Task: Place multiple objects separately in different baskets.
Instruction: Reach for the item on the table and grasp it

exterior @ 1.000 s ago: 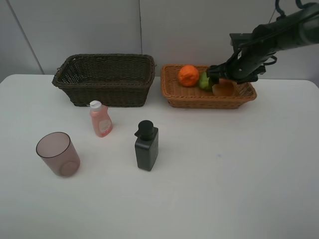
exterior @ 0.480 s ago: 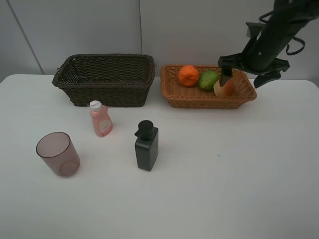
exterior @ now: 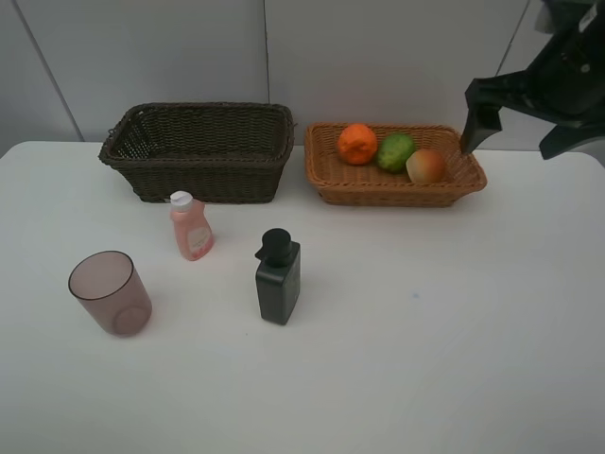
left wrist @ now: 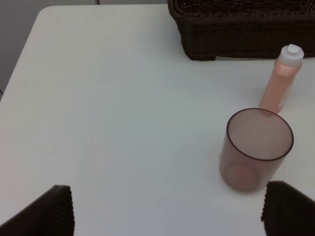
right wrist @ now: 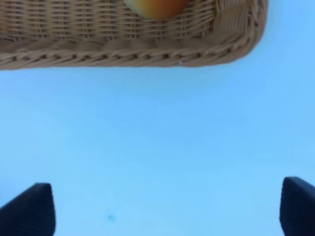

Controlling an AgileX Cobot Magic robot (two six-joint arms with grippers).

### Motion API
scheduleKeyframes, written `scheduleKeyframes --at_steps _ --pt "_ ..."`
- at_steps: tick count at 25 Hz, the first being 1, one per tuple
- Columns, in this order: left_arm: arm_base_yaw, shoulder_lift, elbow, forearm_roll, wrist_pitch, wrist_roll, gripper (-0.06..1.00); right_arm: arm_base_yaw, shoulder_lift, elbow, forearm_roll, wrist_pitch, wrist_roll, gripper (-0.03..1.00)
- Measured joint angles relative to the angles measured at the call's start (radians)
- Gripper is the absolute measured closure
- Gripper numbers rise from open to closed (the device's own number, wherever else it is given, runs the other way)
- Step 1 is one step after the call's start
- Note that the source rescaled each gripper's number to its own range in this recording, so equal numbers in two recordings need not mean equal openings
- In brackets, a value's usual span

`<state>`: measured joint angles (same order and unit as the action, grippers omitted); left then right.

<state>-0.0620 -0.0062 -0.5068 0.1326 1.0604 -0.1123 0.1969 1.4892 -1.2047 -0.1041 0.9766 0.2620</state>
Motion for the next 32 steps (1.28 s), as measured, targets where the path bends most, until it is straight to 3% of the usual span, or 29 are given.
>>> scheduleKeyframes --at_steps 14,22,32 --pt "0.0 0.0 0.0 0.0 0.0 0.0 -0.04 0.0 -0.218 0.17 -0.009 0.012 0.003 -0.03" --pt "0.0 0.0 0.0 0.0 0.0 0.0 -0.04 0.0 -0.263 0.18 -0.013 0.014 0.003 -0.03" --pt "0.0 0.0 0.0 0.0 0.0 0.0 -0.04 0.0 -0.505 0.18 -0.031 0.115 -0.029 -0.03"
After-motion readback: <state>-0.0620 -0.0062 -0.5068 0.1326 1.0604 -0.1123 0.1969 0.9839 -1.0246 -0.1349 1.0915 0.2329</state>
